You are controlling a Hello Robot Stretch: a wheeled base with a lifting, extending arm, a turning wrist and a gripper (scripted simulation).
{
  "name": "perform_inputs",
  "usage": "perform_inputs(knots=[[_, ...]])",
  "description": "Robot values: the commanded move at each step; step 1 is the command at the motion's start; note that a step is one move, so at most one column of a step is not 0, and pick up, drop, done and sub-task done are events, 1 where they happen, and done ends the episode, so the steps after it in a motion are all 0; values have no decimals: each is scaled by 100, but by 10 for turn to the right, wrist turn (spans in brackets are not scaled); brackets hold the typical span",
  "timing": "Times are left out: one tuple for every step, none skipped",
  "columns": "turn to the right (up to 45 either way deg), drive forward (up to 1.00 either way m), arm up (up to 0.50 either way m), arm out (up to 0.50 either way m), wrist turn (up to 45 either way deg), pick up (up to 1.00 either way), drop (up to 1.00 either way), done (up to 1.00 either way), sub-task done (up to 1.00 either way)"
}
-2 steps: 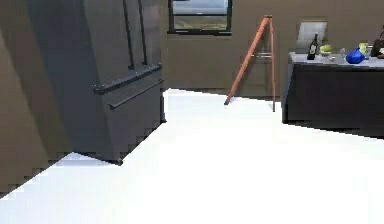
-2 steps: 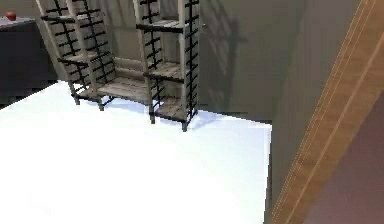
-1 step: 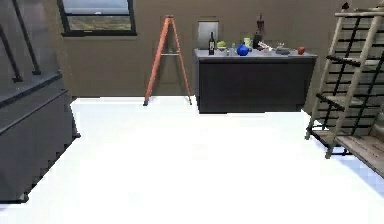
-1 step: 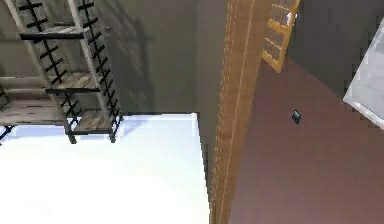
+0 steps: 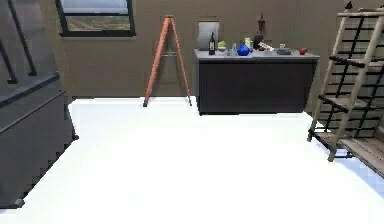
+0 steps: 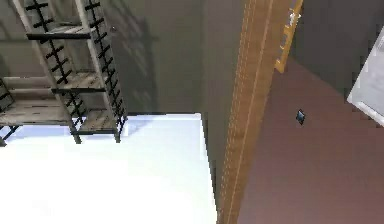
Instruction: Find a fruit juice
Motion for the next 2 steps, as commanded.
perform_inputs(knots=[[90, 0, 0, 0, 0, 0, 0, 0, 0], [0, 100, 0, 0, 0, 0, 0, 0, 0]])
